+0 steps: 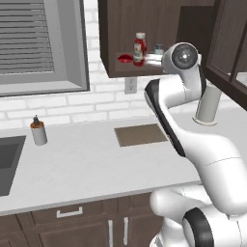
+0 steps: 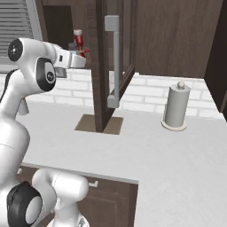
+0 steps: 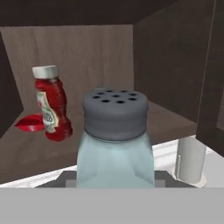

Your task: Put the shaker and condiment bottle from the counter next to their counterparts in the cabinet.

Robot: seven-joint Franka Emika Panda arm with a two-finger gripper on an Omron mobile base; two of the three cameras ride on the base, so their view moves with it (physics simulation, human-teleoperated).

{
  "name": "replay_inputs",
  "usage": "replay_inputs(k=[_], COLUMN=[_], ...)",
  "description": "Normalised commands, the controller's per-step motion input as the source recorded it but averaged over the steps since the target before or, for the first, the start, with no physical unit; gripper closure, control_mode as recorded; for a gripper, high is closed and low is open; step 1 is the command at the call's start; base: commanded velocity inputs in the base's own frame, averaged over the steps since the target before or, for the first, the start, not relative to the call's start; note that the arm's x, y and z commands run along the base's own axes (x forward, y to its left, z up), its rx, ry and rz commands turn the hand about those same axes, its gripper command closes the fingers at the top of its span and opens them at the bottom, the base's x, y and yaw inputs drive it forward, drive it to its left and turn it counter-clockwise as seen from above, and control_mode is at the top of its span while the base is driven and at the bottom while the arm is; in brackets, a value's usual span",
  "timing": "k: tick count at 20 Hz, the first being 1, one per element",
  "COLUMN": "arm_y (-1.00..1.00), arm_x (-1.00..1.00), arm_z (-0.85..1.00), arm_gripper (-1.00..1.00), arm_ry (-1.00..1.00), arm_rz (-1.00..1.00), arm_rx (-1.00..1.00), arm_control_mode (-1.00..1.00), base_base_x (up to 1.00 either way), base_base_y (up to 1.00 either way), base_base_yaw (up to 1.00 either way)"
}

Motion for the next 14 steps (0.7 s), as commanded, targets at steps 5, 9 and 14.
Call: replay_inputs(k=[5, 9, 14], arm_y=[0.0, 0.0, 0.06], arm_x=[0.52, 0.39, 0.14], arm_z=[0.0, 0.0, -0.01], arm_gripper=[1.0, 1.0, 1.0], arm_ry=[0.18, 0.15, 0.03], arm_rz=[0.0, 0.0, 0.0], arm_rx=[0.0, 0.0, -0.05], arm_control_mode=[-1.0, -1.0, -1.0], base_base_x=[0.0, 0.0, 0.0], base_base_y=[0.0, 0.0, 0.0], base_base_yaw=[0.0, 0.0, 0.0])
